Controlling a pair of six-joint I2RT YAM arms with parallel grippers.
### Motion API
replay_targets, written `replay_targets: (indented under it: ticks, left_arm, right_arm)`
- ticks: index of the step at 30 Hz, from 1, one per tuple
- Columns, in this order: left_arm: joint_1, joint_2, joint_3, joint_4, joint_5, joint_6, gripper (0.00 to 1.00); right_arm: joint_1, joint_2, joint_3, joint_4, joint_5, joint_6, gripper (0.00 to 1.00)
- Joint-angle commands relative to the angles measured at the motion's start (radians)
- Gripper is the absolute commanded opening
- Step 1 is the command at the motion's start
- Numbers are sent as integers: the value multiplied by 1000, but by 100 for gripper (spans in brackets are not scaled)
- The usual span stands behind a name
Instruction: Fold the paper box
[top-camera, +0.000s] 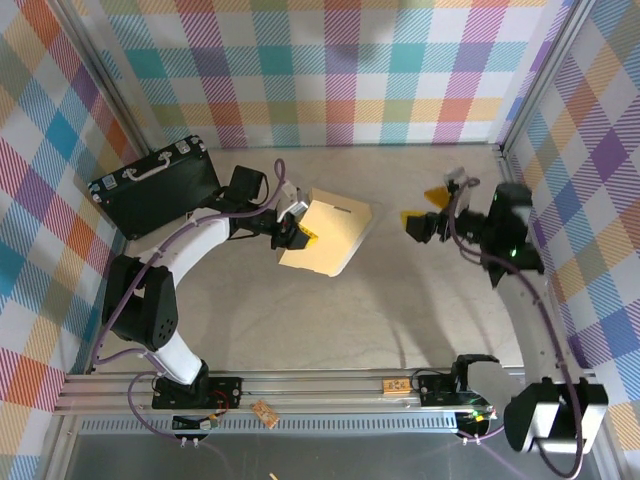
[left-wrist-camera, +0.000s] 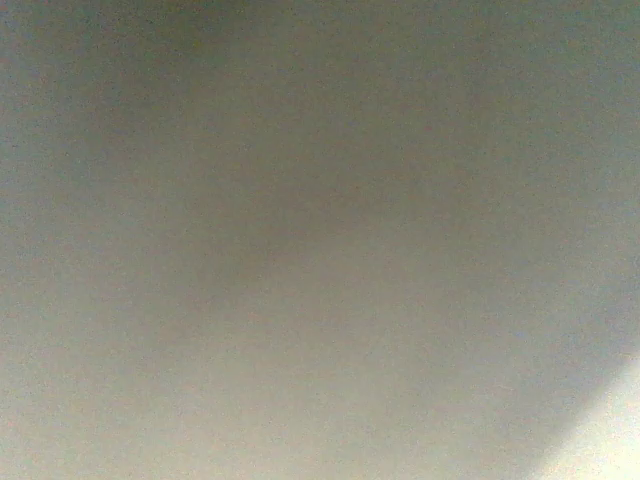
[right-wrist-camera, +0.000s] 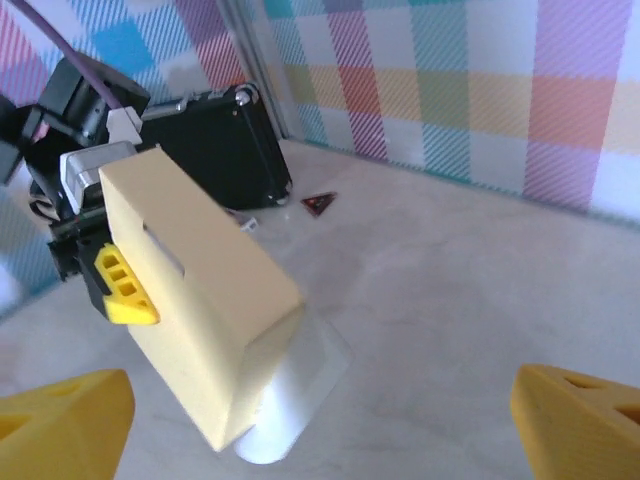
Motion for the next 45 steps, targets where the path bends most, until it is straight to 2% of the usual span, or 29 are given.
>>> replay_targets:
  ticks: [1, 2, 4, 6, 8, 9, 10, 12, 13, 14, 15, 18, 21, 24, 25, 28, 30, 34, 37, 40, 45]
  left_arm:
    - [35, -38, -40, 227, 90, -257, 34]
    - [54, -42, -65, 333, 86, -380, 34]
    - [81, -60, -105, 520, 70, -600, 34]
    - [105, -71, -130, 696, 97, -830, 34]
    - [132, -65, -137, 879, 121, -1110, 33]
    - [148, -61, -135, 946, 127, -1238, 33]
    - [162, -63, -137, 999, 140, -1335, 33]
    - [182, -86, -144, 1044, 154, -1451, 33]
    - [190, -102, -143, 1040, 166, -1488, 33]
    - [194, -116, -136, 1015, 184, -1499, 33]
    - [198, -131, -123, 984, 210, -1507, 33]
    - [203, -171, -81, 881, 270, -1528, 33]
    - [205, -194, -45, 826, 323, -1581, 33]
    - [205, -209, -56, 866, 332, -1661, 34]
    - [205, -208, -60, 876, 334, -1674, 34]
    - [205, -189, -63, 930, 336, -1723, 34]
    - [204, -168, -69, 1060, 333, -1836, 34]
    - [187, -98, -69, 1364, 328, -2105, 34]
    - [174, -60, -67, 1481, 334, -2209, 34]
    - [173, -64, -74, 1476, 344, -2204, 33]
    - [164, -87, -84, 1411, 355, -2146, 33]
  right_arm:
    - [17, 42, -270, 397, 12, 586, 93]
    - [18, 48, -341, 446, 25, 660, 91]
    - [29, 71, -427, 567, -36, 678, 91]
    - [73, 93, -432, 549, -74, 565, 89]
    - [136, 48, -444, 510, -41, 362, 86]
    - [181, -23, -477, 510, 9, 188, 87]
    - [235, -110, -529, 540, 95, -31, 89]
    - [322, -238, -630, 722, 224, -320, 96]
    - [325, -259, -648, 813, 244, -392, 96]
    - [325, -261, -630, 825, 257, -447, 96]
    - [325, -256, -590, 794, 256, -505, 96]
    - [322, -238, -515, 770, 123, -602, 92]
    - [321, -223, -411, 612, 63, -713, 86]
    - [327, -200, -326, 578, -9, -757, 75]
    - [346, -201, -294, 542, -24, -785, 69]
    - [439, -200, -194, 313, 4, -944, 58]
    - [466, -186, -156, 183, 24, -1010, 57]
    - [525, -145, -171, 232, 115, -1056, 54]
    - [588, -118, -139, 265, 247, -1110, 51]
    - [594, -174, -159, 344, 271, -1104, 51]
    - [591, -236, -99, 123, 292, -1178, 49]
